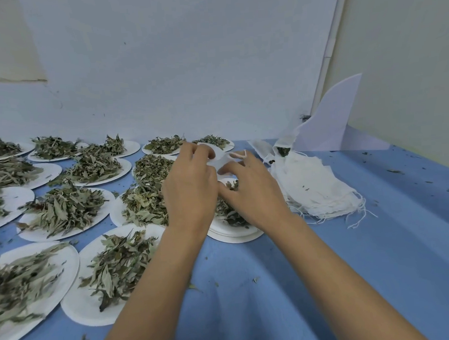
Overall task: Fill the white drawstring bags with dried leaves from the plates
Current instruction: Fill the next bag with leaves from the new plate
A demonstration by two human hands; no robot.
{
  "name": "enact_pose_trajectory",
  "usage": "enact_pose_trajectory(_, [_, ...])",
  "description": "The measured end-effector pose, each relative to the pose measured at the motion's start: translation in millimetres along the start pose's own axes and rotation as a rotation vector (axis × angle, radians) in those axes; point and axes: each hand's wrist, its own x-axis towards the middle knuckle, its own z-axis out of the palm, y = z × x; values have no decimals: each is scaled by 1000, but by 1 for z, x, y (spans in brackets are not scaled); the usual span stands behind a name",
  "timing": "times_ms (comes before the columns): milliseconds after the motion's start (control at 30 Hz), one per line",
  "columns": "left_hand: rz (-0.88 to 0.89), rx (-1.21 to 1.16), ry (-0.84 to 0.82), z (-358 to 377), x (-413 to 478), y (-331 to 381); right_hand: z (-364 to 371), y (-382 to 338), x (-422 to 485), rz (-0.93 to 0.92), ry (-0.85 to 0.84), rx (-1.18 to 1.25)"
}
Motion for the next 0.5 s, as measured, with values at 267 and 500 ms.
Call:
enact_pose_trajectory(267, [-212,-271,6,-3,6,-3,-2,4,-1,-155,281,193])
enact_pose_trajectory(500, [-327,-547,-178,-14,14,-8,-3,7,1,-104,305,307])
